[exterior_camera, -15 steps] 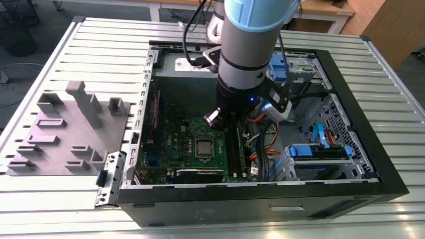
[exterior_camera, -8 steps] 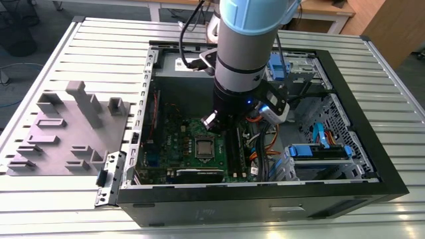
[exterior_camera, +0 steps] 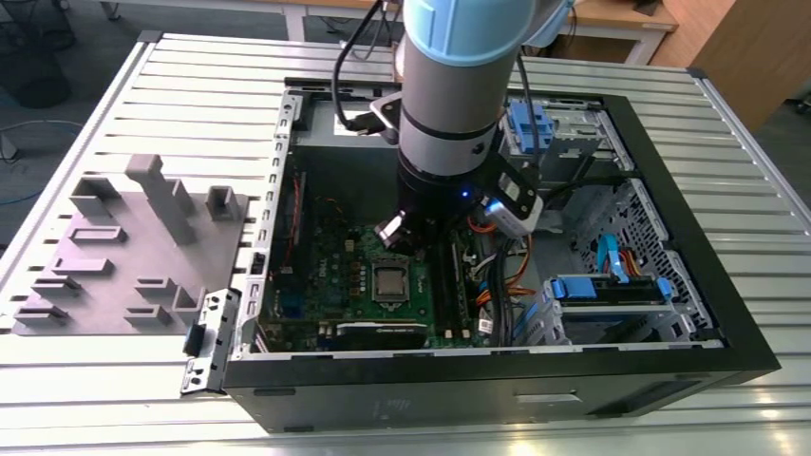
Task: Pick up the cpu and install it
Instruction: 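Close the cpu cover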
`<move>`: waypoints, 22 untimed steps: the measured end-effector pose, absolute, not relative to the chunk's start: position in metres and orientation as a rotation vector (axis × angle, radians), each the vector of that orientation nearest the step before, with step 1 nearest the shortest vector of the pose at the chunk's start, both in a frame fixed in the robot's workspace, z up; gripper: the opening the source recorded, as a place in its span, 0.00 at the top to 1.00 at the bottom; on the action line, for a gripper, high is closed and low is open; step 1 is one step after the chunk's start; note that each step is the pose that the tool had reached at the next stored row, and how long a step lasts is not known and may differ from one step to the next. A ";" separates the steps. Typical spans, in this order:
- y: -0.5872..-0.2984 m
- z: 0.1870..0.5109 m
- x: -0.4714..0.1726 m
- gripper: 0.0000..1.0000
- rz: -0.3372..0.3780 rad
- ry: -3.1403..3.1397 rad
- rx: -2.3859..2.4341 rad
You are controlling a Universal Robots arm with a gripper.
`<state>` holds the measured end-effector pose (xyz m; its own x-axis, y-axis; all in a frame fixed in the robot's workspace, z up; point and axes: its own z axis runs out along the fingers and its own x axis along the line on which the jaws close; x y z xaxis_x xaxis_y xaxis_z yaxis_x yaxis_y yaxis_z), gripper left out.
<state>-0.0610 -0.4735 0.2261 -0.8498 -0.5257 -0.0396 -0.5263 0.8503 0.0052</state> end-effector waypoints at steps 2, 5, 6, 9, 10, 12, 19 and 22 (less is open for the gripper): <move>-0.474 0.226 -0.061 0.89 0.024 2.986 -0.849; -0.473 0.226 -0.062 0.89 0.025 2.986 -0.849; -0.473 0.226 -0.062 0.89 0.024 2.986 -0.849; -0.473 0.226 -0.062 0.89 0.023 2.983 -0.849; -0.473 0.226 -0.062 0.89 0.023 2.983 -0.849; -0.473 0.226 -0.062 0.89 0.023 2.983 -0.849; -0.473 0.226 -0.062 0.89 0.023 2.983 -0.848; -0.473 0.226 -0.063 0.89 0.023 2.983 -0.848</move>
